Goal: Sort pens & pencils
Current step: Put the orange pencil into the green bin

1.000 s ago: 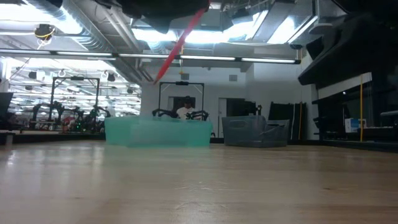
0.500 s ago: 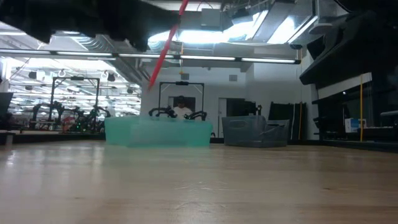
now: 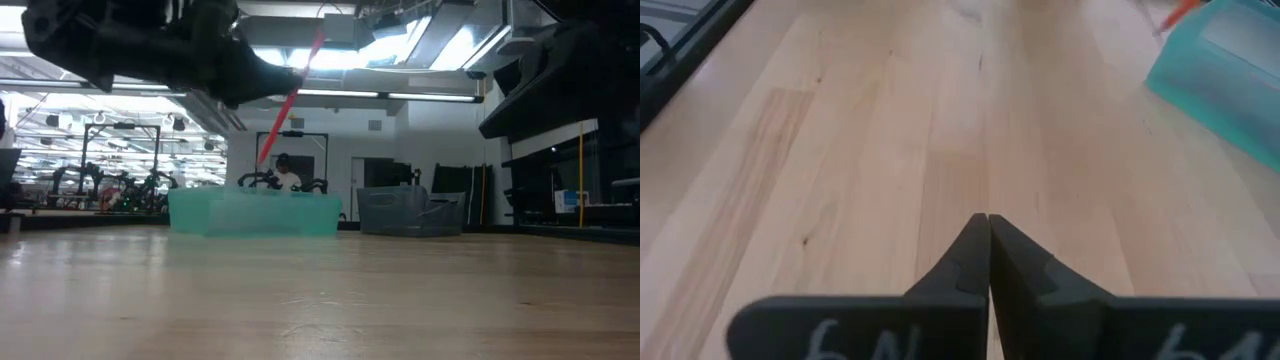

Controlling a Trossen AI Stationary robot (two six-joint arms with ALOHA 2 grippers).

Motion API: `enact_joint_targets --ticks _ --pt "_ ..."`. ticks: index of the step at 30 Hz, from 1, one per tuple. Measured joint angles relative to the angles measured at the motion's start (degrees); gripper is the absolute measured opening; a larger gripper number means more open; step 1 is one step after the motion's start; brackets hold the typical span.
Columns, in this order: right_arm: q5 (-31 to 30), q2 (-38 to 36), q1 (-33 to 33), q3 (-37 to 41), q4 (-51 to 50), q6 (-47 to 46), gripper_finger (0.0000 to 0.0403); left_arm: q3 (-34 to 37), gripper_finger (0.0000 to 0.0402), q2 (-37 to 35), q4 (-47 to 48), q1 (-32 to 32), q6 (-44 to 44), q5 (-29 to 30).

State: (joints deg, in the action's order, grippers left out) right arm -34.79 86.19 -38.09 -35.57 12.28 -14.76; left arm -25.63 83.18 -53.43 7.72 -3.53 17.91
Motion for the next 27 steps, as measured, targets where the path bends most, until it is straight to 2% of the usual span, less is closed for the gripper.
enact_joint_targets --ticks 7,15,23,27 --pt "-0.04 0.00 0.00 0.00 -0.28 0.02 0.0004 0.00 0.0014 0.00 0.00 -5.09 -2.23 5.01" --pt "-0.15 0.00 0.00 0.00 -0.75 0.02 0.0004 0.00 0.0014 0.00 0.00 -9.70 -4.52 5.93" --pt "-0.15 0.00 0.00 0.00 -1.34 -0.09 0.0004 -0.02 0.0014 -3.37 3.21 -11.10 -8.34 15.17" --pt "-0.15 0.00 0.00 0.00 -1.57 -0.13 0.0004 -0.03 0.0014 -6.61 10.17 -11.46 -8.69 19.83"
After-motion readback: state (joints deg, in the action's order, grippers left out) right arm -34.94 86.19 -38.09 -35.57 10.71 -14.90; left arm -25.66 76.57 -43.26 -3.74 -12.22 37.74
